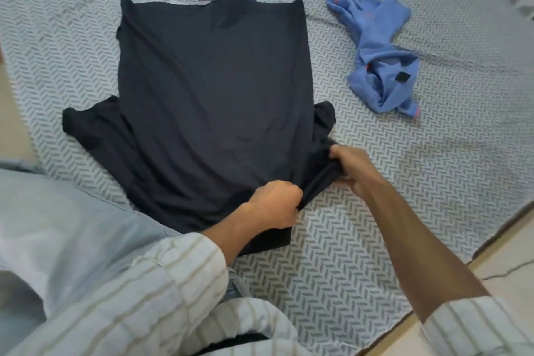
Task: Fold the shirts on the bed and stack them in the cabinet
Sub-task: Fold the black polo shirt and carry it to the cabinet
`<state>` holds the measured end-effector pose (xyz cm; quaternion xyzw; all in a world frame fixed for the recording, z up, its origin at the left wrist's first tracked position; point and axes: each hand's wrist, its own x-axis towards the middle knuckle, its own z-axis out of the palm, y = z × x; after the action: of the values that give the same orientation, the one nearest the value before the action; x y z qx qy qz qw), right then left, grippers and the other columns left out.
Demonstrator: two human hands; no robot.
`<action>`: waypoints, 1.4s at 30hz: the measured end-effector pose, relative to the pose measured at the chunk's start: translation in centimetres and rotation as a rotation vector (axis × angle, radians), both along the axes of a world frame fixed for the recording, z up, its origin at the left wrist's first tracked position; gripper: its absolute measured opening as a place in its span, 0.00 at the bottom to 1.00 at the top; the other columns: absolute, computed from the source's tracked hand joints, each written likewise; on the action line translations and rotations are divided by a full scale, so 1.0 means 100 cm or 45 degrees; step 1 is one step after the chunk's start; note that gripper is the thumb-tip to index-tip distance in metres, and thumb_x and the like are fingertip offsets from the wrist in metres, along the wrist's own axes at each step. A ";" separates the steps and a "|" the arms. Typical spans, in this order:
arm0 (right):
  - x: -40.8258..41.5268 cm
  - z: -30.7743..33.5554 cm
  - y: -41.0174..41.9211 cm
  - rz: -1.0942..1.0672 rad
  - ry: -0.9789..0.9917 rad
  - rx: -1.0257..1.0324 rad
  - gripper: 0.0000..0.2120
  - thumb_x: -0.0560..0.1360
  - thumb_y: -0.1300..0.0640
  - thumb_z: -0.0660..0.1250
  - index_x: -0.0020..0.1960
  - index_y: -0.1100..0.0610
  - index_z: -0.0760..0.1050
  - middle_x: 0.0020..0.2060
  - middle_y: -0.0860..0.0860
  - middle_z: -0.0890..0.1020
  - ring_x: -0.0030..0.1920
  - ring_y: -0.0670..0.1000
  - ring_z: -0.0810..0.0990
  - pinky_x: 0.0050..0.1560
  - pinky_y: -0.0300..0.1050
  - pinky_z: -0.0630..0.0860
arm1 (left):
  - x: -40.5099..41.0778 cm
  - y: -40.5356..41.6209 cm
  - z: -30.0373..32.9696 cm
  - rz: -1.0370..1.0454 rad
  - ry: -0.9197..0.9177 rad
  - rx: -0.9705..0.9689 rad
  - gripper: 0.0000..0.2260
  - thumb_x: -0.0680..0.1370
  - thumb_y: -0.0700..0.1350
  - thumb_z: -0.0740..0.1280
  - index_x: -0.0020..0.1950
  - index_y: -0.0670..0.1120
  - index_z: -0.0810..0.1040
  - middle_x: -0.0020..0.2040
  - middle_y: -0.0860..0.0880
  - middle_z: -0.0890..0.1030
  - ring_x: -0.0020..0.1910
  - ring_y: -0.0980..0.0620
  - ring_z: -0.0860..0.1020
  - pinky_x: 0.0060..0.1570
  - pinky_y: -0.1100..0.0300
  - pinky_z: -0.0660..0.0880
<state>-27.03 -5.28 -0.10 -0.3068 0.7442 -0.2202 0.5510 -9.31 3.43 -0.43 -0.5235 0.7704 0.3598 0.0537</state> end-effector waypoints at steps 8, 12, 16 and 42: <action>-0.051 -0.005 0.018 -0.652 -0.804 -0.129 0.18 0.60 0.64 0.68 0.49 0.63 0.82 0.55 0.58 0.84 0.58 0.62 0.82 0.62 0.56 0.77 | 0.001 -0.007 -0.003 -0.123 0.127 0.191 0.09 0.79 0.40 0.63 0.41 0.52 0.70 0.42 0.51 0.77 0.43 0.49 0.76 0.46 0.48 0.78; -0.047 0.010 -0.018 -0.478 -0.742 -0.060 0.20 0.71 0.57 0.72 0.62 0.61 0.79 0.60 0.58 0.82 0.61 0.58 0.81 0.60 0.56 0.77 | -0.003 -0.011 -0.001 -0.167 0.093 0.211 0.10 0.79 0.39 0.62 0.40 0.50 0.70 0.40 0.52 0.75 0.43 0.48 0.76 0.46 0.50 0.76; -0.081 0.008 -0.047 -0.800 -0.561 -0.487 0.26 0.59 0.73 0.70 0.56 0.59 0.79 0.55 0.61 0.82 0.54 0.62 0.82 0.52 0.57 0.82 | -0.003 -0.016 -0.001 -0.173 0.107 0.256 0.10 0.80 0.38 0.61 0.41 0.50 0.71 0.39 0.52 0.75 0.42 0.50 0.75 0.46 0.52 0.75; -0.087 0.002 -0.074 0.259 1.164 -0.197 0.31 0.70 0.26 0.58 0.43 0.54 0.79 0.48 0.54 0.80 0.67 0.63 0.71 0.68 0.69 0.57 | -0.010 -0.022 -0.013 -0.155 0.045 0.358 0.13 0.79 0.39 0.62 0.38 0.53 0.68 0.39 0.53 0.75 0.41 0.50 0.75 0.47 0.50 0.77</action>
<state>-35.71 -12.65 0.13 -0.4836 0.8580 -0.0623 0.1615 -10.33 1.21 -1.69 -0.4569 0.7435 0.4693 0.1346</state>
